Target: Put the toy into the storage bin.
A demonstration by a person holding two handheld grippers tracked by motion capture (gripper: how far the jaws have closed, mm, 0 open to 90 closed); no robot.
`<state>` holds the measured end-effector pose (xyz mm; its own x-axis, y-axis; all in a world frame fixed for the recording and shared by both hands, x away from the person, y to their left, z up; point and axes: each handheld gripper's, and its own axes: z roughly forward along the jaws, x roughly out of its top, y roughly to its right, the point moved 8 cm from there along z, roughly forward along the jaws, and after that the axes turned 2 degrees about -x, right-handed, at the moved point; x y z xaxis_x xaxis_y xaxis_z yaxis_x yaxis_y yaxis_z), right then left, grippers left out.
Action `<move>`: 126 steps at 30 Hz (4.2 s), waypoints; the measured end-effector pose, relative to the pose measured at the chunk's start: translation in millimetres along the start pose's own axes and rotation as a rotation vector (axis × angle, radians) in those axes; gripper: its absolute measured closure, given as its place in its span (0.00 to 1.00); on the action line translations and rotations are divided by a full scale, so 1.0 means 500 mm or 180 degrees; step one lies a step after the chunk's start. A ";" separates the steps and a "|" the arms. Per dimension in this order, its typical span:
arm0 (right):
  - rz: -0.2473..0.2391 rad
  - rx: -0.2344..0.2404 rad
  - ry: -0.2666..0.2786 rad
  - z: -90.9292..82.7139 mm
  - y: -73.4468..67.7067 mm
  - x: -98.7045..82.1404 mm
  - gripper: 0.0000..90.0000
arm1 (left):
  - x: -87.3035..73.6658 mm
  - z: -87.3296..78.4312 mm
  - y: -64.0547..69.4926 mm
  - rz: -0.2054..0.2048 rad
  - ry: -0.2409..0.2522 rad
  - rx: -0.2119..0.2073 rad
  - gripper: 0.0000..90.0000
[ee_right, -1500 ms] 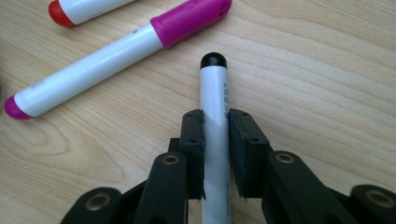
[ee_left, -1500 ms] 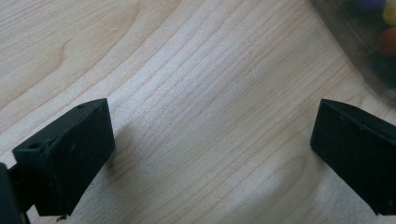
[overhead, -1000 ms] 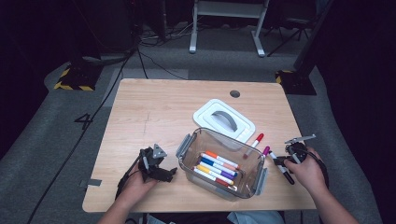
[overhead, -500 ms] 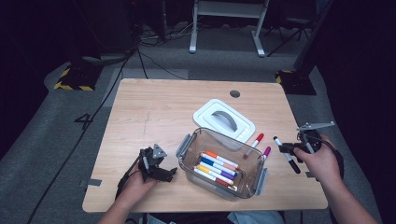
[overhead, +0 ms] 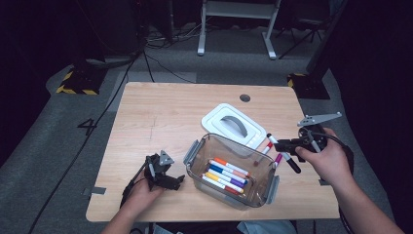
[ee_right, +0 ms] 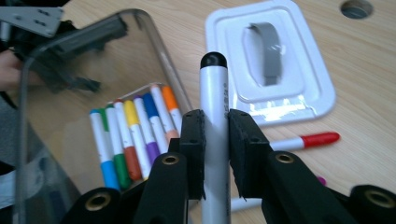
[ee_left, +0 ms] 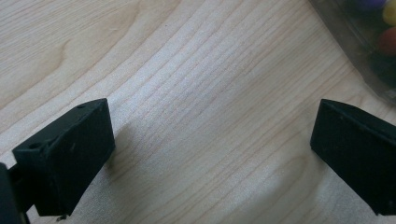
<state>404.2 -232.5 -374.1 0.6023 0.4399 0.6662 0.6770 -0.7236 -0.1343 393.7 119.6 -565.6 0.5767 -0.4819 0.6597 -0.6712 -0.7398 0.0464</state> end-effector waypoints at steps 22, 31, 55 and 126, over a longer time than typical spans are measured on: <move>-0.0506 0.0759 -0.0422 0.123 -0.192 0.051 0.86 | 0.000 0.000 0.000 -0.0002 0.0009 0.0003 0.00; -0.0597 0.1009 -0.0752 0.197 -0.251 0.025 0.86 | 0.000 0.001 0.000 0.0000 0.0012 0.0001 0.00; -0.0711 0.1148 -0.1415 0.326 -0.290 -0.067 0.85 | 0.000 0.000 0.000 -0.0010 0.0010 0.0004 0.00; 0.0743 -0.0499 -0.0740 0.203 0.162 -0.209 0.54 | 0.000 0.000 0.000 -0.0001 0.0001 -0.0001 0.00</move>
<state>439.3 -282.9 -529.2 0.8251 0.3494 0.4439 0.4478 -0.8836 -0.1370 393.7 119.6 -565.6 0.5767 -0.4815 0.6600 -0.6713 -0.7397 0.0468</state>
